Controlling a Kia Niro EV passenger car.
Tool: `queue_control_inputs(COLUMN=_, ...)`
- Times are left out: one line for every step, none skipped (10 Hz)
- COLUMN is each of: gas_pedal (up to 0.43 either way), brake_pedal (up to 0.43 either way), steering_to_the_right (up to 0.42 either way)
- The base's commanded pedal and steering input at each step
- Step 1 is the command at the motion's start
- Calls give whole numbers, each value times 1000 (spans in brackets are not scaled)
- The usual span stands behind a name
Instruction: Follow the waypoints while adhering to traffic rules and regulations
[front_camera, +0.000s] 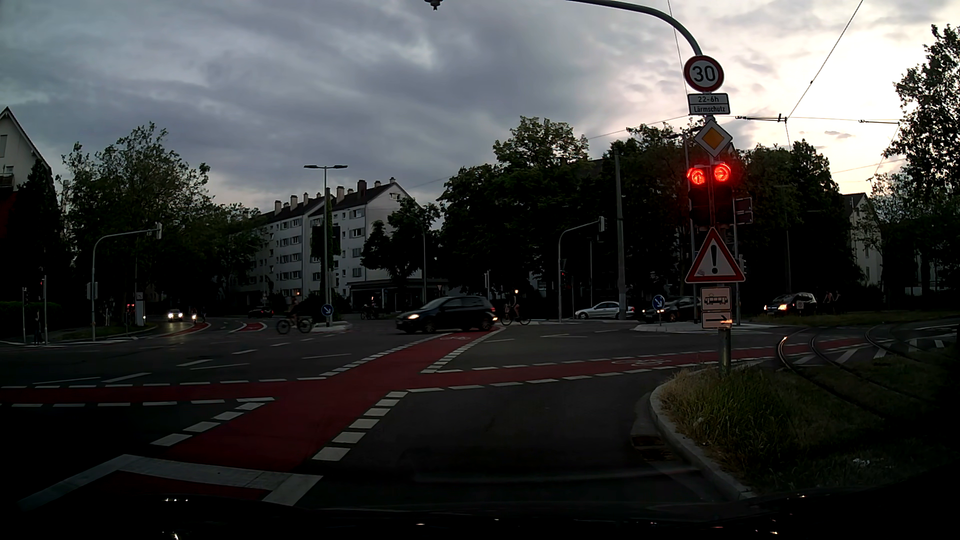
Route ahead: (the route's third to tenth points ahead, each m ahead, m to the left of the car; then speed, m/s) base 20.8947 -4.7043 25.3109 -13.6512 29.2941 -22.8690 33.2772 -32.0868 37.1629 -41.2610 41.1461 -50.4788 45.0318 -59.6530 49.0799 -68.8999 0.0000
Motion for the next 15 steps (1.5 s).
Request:
queue_control_inputs(gas_pedal=0, brake_pedal=250, steering_to_the_right=-53)
queue_control_inputs(gas_pedal=0, brake_pedal=250, steering_to_the_right=-52)
queue_control_inputs(gas_pedal=0, brake_pedal=250, steering_to_the_right=-53)
queue_control_inputs(gas_pedal=0, brake_pedal=250, steering_to_the_right=-52)
queue_control_inputs(gas_pedal=0, brake_pedal=250, steering_to_the_right=-52)
queue_control_inputs(gas_pedal=0, brake_pedal=250, steering_to_the_right=-53)
queue_control_inputs(gas_pedal=0, brake_pedal=250, steering_to_the_right=-52)
queue_control_inputs(gas_pedal=0, brake_pedal=250, steering_to_the_right=-53)
queue_control_inputs(gas_pedal=0, brake_pedal=250, steering_to_the_right=-52)
queue_control_inputs(gas_pedal=0, brake_pedal=250, steering_to_the_right=-53)
queue_control_inputs(gas_pedal=0, brake_pedal=250, steering_to_the_right=-53)
queue_control_inputs(gas_pedal=0, brake_pedal=250, steering_to_the_right=-53)
queue_control_inputs(gas_pedal=0, brake_pedal=250, steering_to_the_right=-52)
queue_control_inputs(gas_pedal=0, brake_pedal=250, steering_to_the_right=-52)
queue_control_inputs(gas_pedal=0, brake_pedal=250, steering_to_the_right=-52)
